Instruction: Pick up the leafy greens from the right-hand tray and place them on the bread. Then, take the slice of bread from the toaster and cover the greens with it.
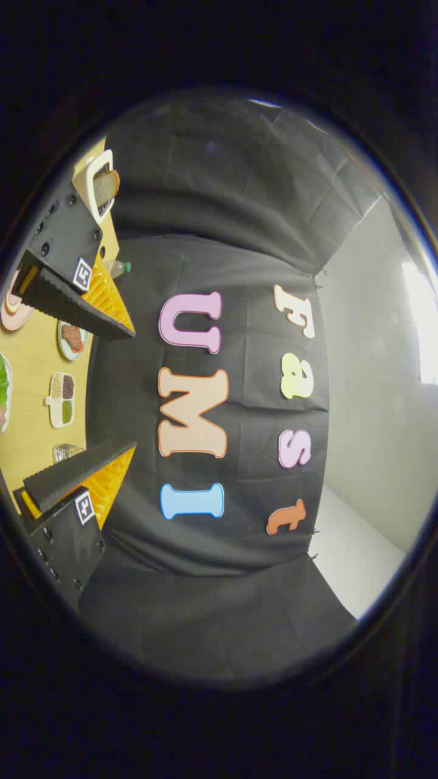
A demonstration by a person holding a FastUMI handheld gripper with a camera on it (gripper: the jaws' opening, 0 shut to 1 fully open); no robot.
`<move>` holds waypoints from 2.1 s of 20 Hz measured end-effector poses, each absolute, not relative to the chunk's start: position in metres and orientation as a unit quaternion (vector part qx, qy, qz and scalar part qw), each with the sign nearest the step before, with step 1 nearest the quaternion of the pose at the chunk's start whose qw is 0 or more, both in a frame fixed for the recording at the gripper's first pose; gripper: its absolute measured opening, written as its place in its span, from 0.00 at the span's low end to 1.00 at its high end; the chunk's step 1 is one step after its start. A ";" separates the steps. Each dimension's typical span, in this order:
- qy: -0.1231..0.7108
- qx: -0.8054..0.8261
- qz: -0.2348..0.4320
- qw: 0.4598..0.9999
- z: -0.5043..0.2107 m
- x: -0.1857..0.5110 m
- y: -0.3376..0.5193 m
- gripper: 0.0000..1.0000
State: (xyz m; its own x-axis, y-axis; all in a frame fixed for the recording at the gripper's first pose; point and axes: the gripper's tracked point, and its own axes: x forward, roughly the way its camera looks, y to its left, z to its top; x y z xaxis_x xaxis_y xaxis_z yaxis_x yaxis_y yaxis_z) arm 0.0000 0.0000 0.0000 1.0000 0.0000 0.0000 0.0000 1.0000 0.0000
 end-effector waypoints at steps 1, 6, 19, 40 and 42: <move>0.001 0.000 0.001 1.000 0.000 0.001 0.001 1.00; 0.000 0.011 0.012 1.000 0.001 0.009 0.005 1.00; -0.022 0.002 0.002 1.000 0.014 0.031 -0.021 1.00; 0.230 -0.075 0.221 0.945 -0.146 0.012 -0.002 1.00; 0.255 -0.087 0.235 0.934 -0.166 0.007 -0.002 1.00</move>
